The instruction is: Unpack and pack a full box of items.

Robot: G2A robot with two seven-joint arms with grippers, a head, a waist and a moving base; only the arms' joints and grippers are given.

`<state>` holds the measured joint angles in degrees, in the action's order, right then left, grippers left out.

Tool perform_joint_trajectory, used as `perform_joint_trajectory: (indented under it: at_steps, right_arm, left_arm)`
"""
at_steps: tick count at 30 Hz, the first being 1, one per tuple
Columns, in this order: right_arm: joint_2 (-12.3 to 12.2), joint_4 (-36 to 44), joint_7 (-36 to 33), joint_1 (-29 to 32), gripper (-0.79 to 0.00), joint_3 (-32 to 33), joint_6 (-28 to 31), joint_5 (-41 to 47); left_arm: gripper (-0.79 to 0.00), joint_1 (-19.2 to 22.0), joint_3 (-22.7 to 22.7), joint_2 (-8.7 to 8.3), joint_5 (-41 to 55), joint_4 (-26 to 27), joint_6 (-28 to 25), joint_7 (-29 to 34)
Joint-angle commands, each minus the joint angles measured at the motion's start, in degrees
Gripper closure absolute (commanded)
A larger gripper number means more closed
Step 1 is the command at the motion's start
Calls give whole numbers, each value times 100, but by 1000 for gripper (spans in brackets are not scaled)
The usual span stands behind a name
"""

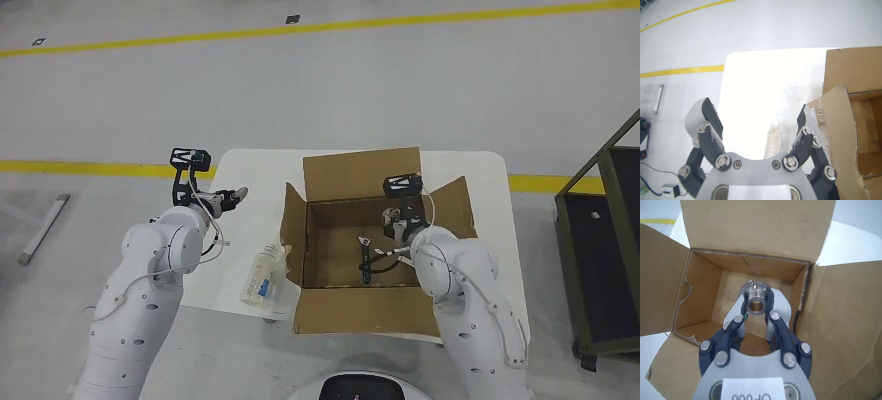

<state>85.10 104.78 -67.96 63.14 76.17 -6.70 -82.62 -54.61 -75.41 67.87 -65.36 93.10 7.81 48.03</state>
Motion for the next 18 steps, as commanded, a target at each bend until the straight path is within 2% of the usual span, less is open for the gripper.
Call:
perform_joint_trajectory:
  at_steps: [1,7,11,18]
  right_arm:
    - [1,-10,-12,-9,0,-7,1,1]
    - [1,-10,-12,-9,0,-7,1,1]
    - [-4,48,280,46,0,161,42,417]
    - [-84,1426,331,272,0,1016,111,1059]
  left_arm:
    - [-785,0,0,0,0,0,0,0]
    - [-785,0,0,0,0,0,0,0]
    - [-785,0,0,0,0,0,0,0]
    - [-785,0,0,0,0,0,0,0]
